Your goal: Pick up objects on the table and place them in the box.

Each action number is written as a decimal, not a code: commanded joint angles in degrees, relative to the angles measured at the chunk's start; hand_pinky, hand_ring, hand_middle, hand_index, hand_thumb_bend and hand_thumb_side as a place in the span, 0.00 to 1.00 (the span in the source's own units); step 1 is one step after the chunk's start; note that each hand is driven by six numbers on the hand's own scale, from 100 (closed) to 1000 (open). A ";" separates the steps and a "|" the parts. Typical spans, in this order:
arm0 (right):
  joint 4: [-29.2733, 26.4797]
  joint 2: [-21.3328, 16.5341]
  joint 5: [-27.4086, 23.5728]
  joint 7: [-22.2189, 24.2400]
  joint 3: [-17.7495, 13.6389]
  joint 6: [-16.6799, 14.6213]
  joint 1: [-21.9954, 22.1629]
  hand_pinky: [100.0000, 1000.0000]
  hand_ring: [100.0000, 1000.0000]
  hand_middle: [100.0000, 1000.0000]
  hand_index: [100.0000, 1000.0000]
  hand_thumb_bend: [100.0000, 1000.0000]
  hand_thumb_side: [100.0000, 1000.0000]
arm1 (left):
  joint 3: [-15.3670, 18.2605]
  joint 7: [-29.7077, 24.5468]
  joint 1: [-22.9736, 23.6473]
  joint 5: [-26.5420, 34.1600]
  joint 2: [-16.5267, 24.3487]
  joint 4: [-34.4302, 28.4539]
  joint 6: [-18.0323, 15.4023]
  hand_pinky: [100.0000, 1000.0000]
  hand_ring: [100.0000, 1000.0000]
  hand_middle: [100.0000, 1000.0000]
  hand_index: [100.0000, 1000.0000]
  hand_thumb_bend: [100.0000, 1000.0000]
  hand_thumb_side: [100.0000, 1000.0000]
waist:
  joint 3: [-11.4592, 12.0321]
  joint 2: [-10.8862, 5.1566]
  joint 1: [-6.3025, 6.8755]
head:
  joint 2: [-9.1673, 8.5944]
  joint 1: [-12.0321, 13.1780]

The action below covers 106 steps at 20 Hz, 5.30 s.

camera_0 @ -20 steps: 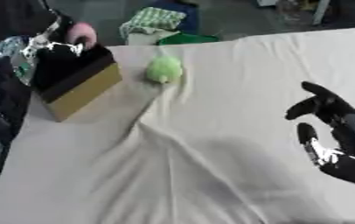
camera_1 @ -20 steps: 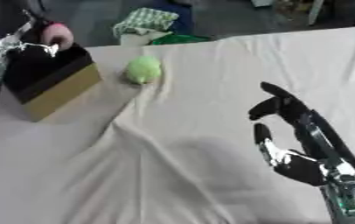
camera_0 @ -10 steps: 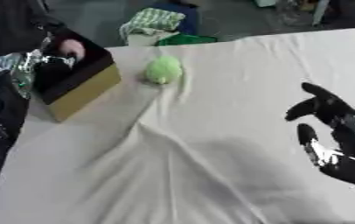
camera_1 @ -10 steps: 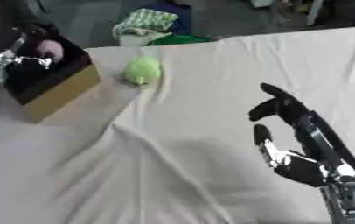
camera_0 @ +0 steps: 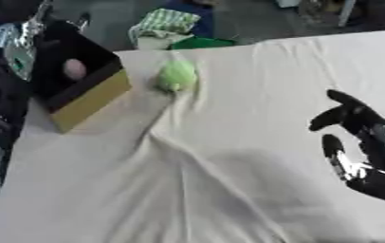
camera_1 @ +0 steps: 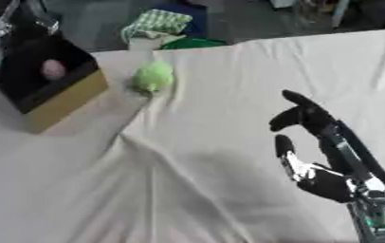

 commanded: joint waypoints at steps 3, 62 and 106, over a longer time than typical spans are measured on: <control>-0.58 -0.03 -0.16 0.33 0.14 -0.12 -0.61 0.80 0.62 0.59 1.00 0.00 0.41 | -0.76 -5.22 -5.60 0.32 -3.98 -3.71 -1.62 0.89 0.82 0.82 0.93 0.26 0.58 | -0.16 -1.10 -0.35 | -0.83 0.19; -0.49 0.48 -0.56 1.32 0.29 -0.22 -1.18 0.80 0.63 0.59 1.00 0.00 0.41 | 7.25 -12.38 -8.41 -26.41 -12.60 -0.32 -3.40 0.66 0.42 0.37 0.61 0.00 0.16 | -2.12 0.06 0.10 | -1.95 1.35; -0.50 -0.04 -0.02 0.82 -0.38 -0.32 -0.93 0.80 0.63 0.59 1.00 0.00 0.41 | 2.33 -2.35 1.41 -1.52 1.23 -6.60 -8.38 0.84 0.75 0.80 0.89 0.00 0.48 | -0.19 0.29 0.11 | -2.15 0.04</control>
